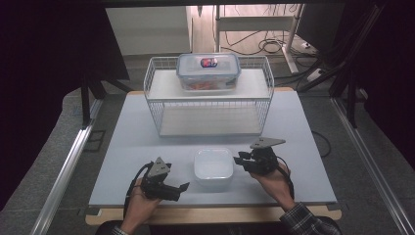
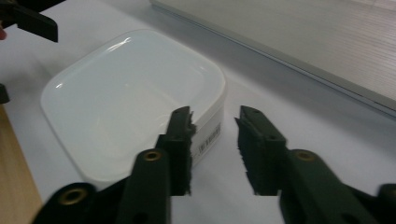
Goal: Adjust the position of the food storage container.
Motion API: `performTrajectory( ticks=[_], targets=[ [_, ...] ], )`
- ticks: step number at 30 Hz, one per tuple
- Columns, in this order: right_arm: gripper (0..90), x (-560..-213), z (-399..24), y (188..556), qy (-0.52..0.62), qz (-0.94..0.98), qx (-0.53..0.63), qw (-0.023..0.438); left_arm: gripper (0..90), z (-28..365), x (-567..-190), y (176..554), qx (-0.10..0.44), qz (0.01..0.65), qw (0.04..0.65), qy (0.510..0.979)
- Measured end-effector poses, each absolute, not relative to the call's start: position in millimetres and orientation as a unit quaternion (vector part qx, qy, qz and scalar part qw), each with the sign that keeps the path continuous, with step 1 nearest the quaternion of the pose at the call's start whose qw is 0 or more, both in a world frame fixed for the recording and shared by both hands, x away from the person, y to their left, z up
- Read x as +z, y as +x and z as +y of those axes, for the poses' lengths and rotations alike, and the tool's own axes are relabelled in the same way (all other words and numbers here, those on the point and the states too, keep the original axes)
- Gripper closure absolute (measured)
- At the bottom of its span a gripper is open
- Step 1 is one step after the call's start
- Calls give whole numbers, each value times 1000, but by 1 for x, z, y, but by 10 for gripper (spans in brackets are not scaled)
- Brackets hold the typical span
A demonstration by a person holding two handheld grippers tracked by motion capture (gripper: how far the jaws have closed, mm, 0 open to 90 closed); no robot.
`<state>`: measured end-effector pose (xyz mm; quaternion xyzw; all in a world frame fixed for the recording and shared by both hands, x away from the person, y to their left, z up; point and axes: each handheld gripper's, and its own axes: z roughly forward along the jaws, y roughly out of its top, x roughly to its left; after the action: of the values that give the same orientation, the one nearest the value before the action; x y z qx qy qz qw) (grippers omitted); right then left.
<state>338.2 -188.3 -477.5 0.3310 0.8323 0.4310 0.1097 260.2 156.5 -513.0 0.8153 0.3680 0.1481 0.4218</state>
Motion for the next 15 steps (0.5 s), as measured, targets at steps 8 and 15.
performTrajectory(
  ticks=[8,15],
  targets=[
    [269,-480,-196,329,313,839,430,112,32,160,-515,260,163,362,422,815],
    [134,-485,-206,324,305,839,436,112,24,162,-515,261,162,364,427,812]
  ],
)
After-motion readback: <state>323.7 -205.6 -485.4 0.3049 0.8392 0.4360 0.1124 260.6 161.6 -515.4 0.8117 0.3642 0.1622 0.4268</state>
